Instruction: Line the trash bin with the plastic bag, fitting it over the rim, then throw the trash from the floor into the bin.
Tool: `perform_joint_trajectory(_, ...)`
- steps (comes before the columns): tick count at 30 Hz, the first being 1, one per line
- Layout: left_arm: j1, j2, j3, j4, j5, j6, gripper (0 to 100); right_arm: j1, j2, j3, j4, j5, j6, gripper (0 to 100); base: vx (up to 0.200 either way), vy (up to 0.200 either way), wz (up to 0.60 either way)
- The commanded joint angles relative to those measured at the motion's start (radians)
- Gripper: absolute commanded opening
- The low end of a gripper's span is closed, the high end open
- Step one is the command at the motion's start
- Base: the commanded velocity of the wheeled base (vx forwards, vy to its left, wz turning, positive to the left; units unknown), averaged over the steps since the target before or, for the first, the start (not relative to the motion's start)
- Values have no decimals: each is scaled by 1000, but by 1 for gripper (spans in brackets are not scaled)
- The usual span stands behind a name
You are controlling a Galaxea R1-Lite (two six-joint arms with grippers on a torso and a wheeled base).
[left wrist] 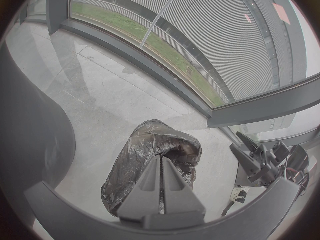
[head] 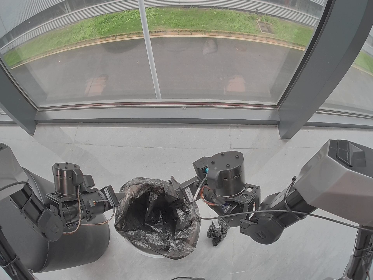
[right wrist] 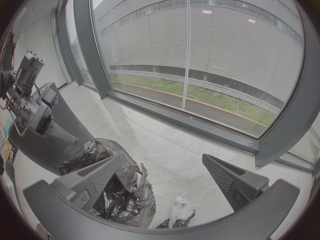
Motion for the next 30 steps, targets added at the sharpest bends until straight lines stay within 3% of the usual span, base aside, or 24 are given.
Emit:
perform_joint_trajectory(1, -17, 46, -6, -9, 14, -1, 0, -18, -13, 32, -25, 0, 2, 100, 0, 0, 0)
perform_joint_trajectory(4, -30, 18, 12, -7, 16, 2, 0, -23, -15, 36, -28, 0, 2, 100, 0, 0, 0)
perform_joint_trajectory(5, -40, 11, 18, -7, 16, 2, 100, -23, -15, 36, -28, 2, 2, 100, 0, 0, 0)
perform_joint_trajectory(7, -58, -5, 32, -6, 25, 14, 100, -23, -16, 38, -29, 2, 2, 100, 0, 0, 0)
perform_joint_trajectory(12, -89, -25, 89, -16, 94, 189, 100, -23, -16, 45, -31, 2, 2, 100, 0, 0, 0)
perform_joint_trajectory(21, -81, 17, 100, -16, 138, 393, 100, -26, -13, 44, -31, 6, 5, 100, 0, 0, 0)
perform_joint_trajectory(30, -78, 112, 52, -18, 154, 419, 100, -32, -10, 45, -31, 6, 25, 100, 0, 0, 0)
